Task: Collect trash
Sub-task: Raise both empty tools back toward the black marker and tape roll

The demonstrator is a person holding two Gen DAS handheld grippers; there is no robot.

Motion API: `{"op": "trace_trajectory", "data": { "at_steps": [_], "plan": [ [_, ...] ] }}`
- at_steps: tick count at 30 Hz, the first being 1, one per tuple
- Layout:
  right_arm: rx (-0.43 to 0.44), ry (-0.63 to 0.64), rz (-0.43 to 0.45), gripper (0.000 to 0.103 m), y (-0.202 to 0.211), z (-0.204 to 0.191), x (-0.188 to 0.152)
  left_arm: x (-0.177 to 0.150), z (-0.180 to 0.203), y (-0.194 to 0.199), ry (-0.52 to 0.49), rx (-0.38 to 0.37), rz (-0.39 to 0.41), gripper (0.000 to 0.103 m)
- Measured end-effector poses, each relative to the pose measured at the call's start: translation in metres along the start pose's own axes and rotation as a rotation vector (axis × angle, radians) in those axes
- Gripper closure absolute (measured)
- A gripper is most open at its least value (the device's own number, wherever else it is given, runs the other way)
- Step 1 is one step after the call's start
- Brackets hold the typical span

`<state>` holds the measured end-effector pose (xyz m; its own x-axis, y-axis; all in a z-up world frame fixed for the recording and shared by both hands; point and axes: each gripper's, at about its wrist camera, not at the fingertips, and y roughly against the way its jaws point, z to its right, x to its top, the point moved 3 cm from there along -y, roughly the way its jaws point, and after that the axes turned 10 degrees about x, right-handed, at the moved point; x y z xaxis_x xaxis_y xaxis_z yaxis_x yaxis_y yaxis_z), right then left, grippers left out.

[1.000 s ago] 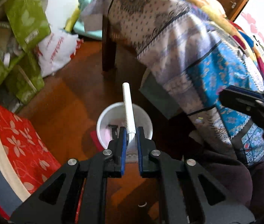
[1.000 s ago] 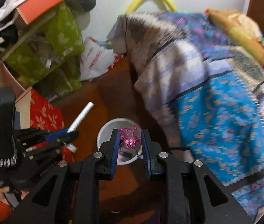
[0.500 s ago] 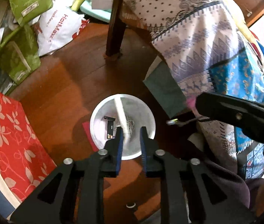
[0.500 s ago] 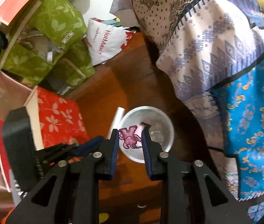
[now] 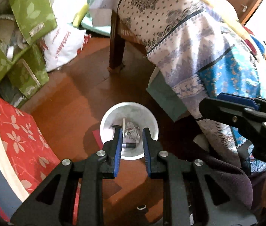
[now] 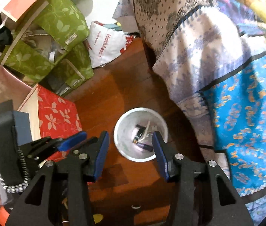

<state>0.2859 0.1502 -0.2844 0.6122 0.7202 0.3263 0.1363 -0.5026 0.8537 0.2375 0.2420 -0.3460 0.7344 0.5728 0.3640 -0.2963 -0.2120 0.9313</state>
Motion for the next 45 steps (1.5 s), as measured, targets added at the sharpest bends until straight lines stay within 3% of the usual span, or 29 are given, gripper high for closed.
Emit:
{"op": "trace_trajectory", "data": {
  "at_steps": [13, 23, 35, 45],
  "plan": [
    [-0.055, 0.048, 0.204, 0.059, 0.103, -0.004, -0.018, 0.013, 0.046, 0.101, -0.082, -0.017, 0.181, 0.083],
    [-0.137, 0.012, 0.366, 0.059, 0.194, 0.037, -0.042, 0.028, 0.130, 0.163, -0.188, -0.085, 0.293, 0.080],
    [-0.331, -0.121, 0.493, 0.059, 0.288, 0.142, -0.075, 0.059, 0.261, 0.179, -0.345, -0.154, 0.362, 0.072],
    [-0.417, -0.191, 0.515, 0.059, 0.318, 0.215, -0.070, 0.096, 0.342, 0.158, -0.431, -0.197, 0.396, 0.061]
  ]
}}
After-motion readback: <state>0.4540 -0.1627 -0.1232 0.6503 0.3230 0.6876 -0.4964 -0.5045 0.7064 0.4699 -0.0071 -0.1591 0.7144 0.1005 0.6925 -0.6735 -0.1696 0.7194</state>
